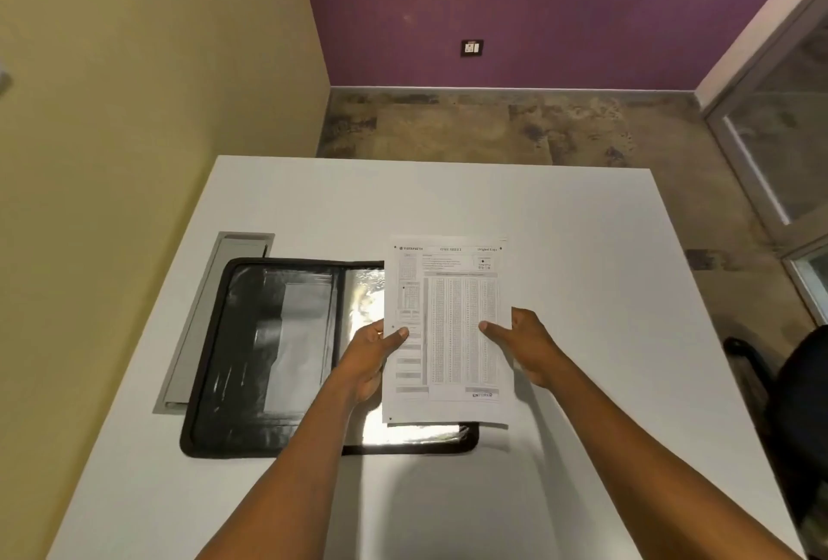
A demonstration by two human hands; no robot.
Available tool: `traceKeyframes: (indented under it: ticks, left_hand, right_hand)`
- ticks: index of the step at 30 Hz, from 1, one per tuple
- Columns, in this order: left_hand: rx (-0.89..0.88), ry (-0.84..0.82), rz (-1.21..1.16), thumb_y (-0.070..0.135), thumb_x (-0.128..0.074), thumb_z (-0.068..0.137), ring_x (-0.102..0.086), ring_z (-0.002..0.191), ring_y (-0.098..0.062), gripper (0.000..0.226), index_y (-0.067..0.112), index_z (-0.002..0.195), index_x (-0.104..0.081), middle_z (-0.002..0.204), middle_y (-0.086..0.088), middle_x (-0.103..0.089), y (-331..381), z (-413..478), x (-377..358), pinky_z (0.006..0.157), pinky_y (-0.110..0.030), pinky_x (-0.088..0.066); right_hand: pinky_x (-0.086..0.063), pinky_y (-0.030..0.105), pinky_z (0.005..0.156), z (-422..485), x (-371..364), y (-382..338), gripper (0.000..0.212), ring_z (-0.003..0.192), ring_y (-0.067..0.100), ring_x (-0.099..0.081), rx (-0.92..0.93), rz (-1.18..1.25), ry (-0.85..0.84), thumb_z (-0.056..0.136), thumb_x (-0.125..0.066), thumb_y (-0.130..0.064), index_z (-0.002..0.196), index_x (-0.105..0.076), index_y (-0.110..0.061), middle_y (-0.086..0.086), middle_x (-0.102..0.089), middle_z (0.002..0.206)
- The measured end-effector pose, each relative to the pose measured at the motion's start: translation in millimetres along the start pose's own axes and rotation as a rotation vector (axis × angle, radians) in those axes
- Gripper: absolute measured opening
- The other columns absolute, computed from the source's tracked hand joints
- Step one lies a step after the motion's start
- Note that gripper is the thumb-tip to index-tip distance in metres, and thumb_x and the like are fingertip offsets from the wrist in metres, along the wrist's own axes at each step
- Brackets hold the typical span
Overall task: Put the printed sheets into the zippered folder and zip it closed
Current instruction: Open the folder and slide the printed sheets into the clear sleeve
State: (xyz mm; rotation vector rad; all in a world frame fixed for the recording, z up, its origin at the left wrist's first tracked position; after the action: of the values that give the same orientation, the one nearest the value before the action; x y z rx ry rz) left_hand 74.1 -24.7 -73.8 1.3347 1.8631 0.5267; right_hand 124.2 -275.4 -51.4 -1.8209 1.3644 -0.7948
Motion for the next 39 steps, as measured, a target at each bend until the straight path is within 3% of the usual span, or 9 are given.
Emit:
traceKeyframes:
  ticks: [4,8,15,18,20,23,27,31,39]
  left_hand:
    - [0.062,0.014,-0.043,0.002,-0.07,0.095,-0.073,0.112,-0.031,0.036,0.002,0.131,-0.065,0.124,-0.018,-0.073,6,14,30,0.081,-0.036,-0.063]
    - [0.075,0.066,0.041,0.003,-0.074,0.093,-0.073,0.108,-0.037,0.033,-0.002,0.124,-0.067,0.115,-0.019,-0.076,18,33,56,0.093,-0.05,-0.06]
    - [-0.031,0.279,0.221,-0.001,-0.076,0.089,-0.075,0.08,-0.037,0.014,-0.001,0.102,-0.075,0.091,-0.027,-0.077,46,78,92,0.077,-0.053,-0.064]
    - [-0.175,0.446,0.548,0.003,-0.069,0.091,-0.074,0.082,-0.021,0.015,0.011,0.098,-0.08,0.085,-0.006,-0.078,69,94,104,0.078,-0.034,-0.063]
    - [-0.241,0.496,0.767,0.007,-0.065,0.092,-0.071,0.08,-0.015,0.02,0.022,0.091,-0.077,0.084,-0.002,-0.076,82,105,106,0.079,-0.035,-0.06]
    - [-0.3,0.459,1.032,0.015,-0.063,0.093,-0.065,0.082,-0.018,0.013,0.017,0.083,-0.07,0.088,-0.006,-0.071,91,127,106,0.078,-0.04,-0.058]
    - [-0.396,0.378,1.278,0.019,-0.067,0.093,-0.058,0.096,-0.017,0.013,0.017,0.1,-0.078,0.102,0.0,-0.065,94,148,99,0.08,-0.037,-0.054]
    - [-0.381,0.376,1.36,0.024,-0.068,0.092,-0.06,0.098,-0.017,0.015,0.017,0.101,-0.079,0.105,0.006,-0.064,91,161,102,0.073,-0.026,-0.041]
    - [-0.422,0.361,1.366,0.018,-0.069,0.088,-0.057,0.097,-0.019,0.012,0.02,0.093,-0.079,0.101,0.003,-0.066,93,164,101,0.08,-0.038,-0.051]
  right_hand:
    - [-0.058,0.022,0.09,21,-20,-6,0.034,0.101,0.002,-0.073,-0.004,-0.07,-0.005,0.096,-0.072,-0.017,0.129,-0.066,-0.022,-0.013,-0.074,0.114]
    - [-0.055,0.028,0.096,41,-26,-14,0.035,0.106,0.005,-0.072,-0.016,-0.121,-0.002,0.096,-0.072,-0.02,0.13,-0.066,-0.023,-0.014,-0.074,0.117]
    - [-0.055,0.023,0.09,76,-15,-28,0.033,0.101,0.0,-0.073,-0.003,-0.168,0.02,0.096,-0.072,-0.023,0.129,-0.068,-0.026,-0.015,-0.074,0.115]
    - [-0.055,0.032,0.097,92,-4,-30,0.036,0.107,0.007,-0.073,-0.009,-0.182,0.029,0.094,-0.074,-0.026,0.13,-0.069,-0.024,-0.012,-0.075,0.119]
    - [-0.055,0.032,0.096,100,4,-32,0.034,0.105,0.007,-0.073,-0.01,-0.186,0.038,0.094,-0.075,-0.026,0.128,-0.07,-0.026,-0.014,-0.076,0.116]
    - [-0.056,0.029,0.092,108,13,-37,0.032,0.099,0.003,-0.074,-0.001,-0.187,0.057,0.094,-0.074,-0.026,0.125,-0.071,-0.027,-0.017,-0.076,0.111]
    - [-0.056,0.036,0.097,116,27,-39,0.034,0.104,0.01,-0.074,0.004,-0.163,0.088,0.094,-0.074,-0.028,0.128,-0.071,-0.022,-0.009,-0.077,0.117]
    - [-0.055,0.043,0.102,120,33,-42,0.035,0.108,0.014,-0.074,0.013,-0.132,0.097,0.094,-0.074,-0.027,0.128,-0.071,-0.021,-0.007,-0.077,0.119]
    - [-0.054,0.051,0.104,119,32,-47,0.032,0.108,0.018,-0.074,0.02,-0.129,0.112,0.094,-0.074,-0.027,0.126,-0.072,-0.02,-0.005,-0.077,0.117]
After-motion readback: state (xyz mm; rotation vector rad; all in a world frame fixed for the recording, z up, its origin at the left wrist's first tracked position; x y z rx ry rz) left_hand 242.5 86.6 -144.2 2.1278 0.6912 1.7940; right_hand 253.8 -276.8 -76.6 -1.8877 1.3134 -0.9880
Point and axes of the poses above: each hand's wrist, its own z-axis towards the middle knuckle, its own x-axis out of the back of the hand, y = z × x, the point moved 7 cm from there along z, towards the middle knuckle
